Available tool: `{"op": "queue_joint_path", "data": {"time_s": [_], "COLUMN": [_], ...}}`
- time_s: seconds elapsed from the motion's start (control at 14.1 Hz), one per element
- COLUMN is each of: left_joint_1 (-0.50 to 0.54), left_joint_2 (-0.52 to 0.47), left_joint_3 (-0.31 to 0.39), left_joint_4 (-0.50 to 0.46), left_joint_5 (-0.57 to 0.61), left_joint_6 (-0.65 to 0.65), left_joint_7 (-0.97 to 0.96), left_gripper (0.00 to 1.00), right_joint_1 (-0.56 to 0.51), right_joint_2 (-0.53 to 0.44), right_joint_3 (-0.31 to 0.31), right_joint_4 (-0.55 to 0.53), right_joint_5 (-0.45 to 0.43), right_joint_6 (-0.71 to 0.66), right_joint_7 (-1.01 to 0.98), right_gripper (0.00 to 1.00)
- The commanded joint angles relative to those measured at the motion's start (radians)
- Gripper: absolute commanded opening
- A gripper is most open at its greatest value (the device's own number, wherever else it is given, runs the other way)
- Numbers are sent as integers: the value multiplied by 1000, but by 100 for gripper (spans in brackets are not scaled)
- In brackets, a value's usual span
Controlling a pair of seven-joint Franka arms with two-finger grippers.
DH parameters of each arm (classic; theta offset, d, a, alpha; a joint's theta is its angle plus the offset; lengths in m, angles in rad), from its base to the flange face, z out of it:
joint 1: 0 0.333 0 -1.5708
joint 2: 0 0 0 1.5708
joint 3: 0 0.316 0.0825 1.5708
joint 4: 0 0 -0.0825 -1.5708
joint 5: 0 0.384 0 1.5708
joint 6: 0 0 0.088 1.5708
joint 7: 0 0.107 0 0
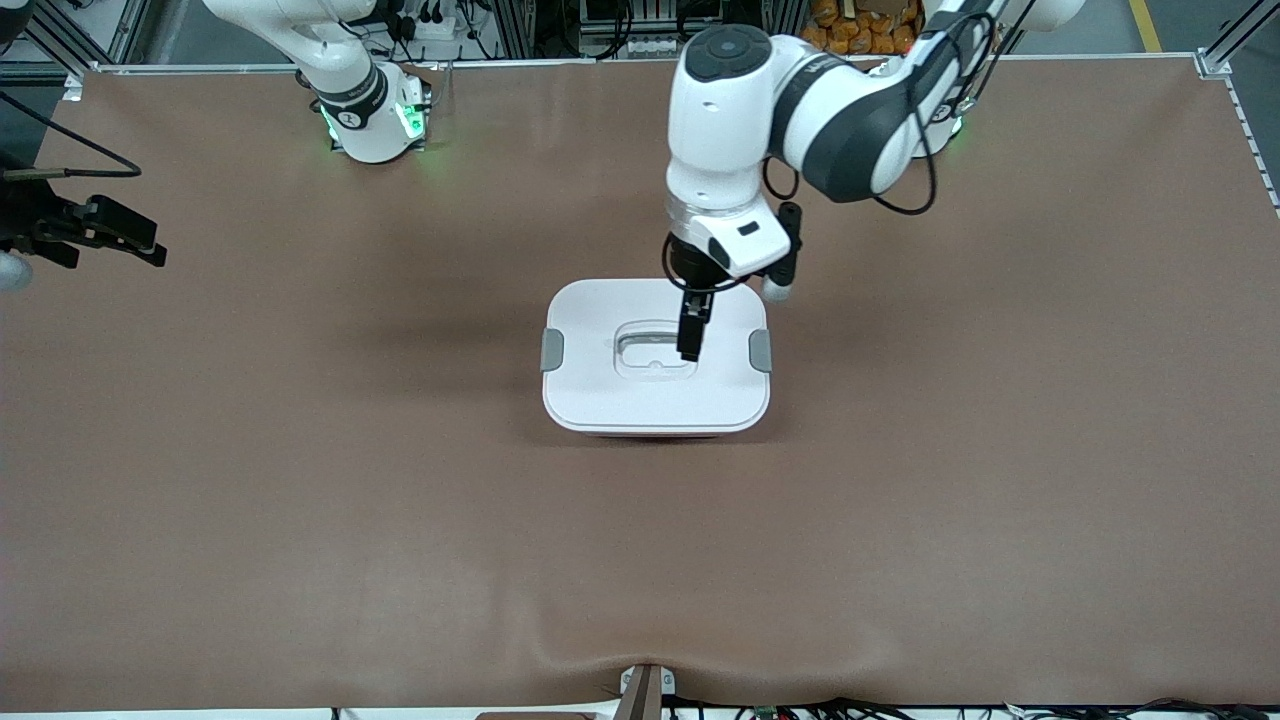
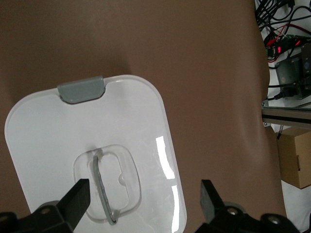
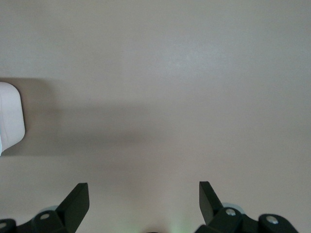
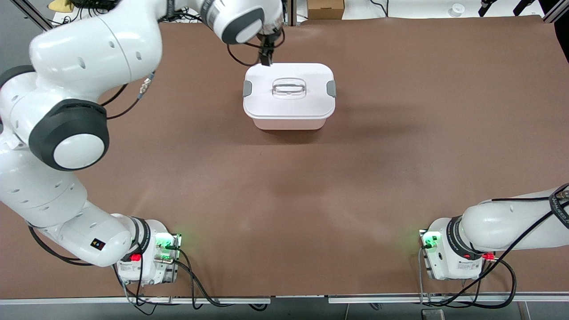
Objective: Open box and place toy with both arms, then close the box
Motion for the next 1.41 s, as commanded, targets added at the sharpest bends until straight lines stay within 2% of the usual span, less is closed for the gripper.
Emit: {"op": "queue_joint_path", "data": {"time_s": [0.0, 0.35, 0.57, 0.85, 0.99, 1.13, 1.34], "left_joint_1": [55, 142, 191, 283, 305, 305, 311], "left_joint_2": [-38, -54, -58, -95, -97, -97, -98], "left_joint_3": [-5, -3, -5, -3, -3, -3, 6], "left_joint_4": [6, 18, 20, 20, 22, 34, 52], "left_joint_5": [-52, -138, -147, -202, -253, -256, -244], "left_joint_6": [-53, -144, -216, -239, -269, -286, -326], "left_joint_7": [127, 421, 636, 921, 971, 979, 1122], "left_gripper": [100, 100, 100, 100, 100, 100, 100], "right_joint_1": [6, 11, 11, 6, 3, 0, 0], "right_joint_2": [-5, -3, -3, -5, -5, -3, -3], "right_joint_3": [-6, -4, -4, -4, -6, -9, -9], "right_joint_4": [20, 20, 20, 18, 20, 20, 20], "right_joint_5": [-15, -11, -11, -9, -9, -9, -8], "right_joint_6": [-15, -14, -15, -17, -17, -37, -48], "right_joint_7": [-1, 0, 0, 3, 2, 0, 0], "right_gripper": [100, 100, 100, 100, 100, 100, 100]}}
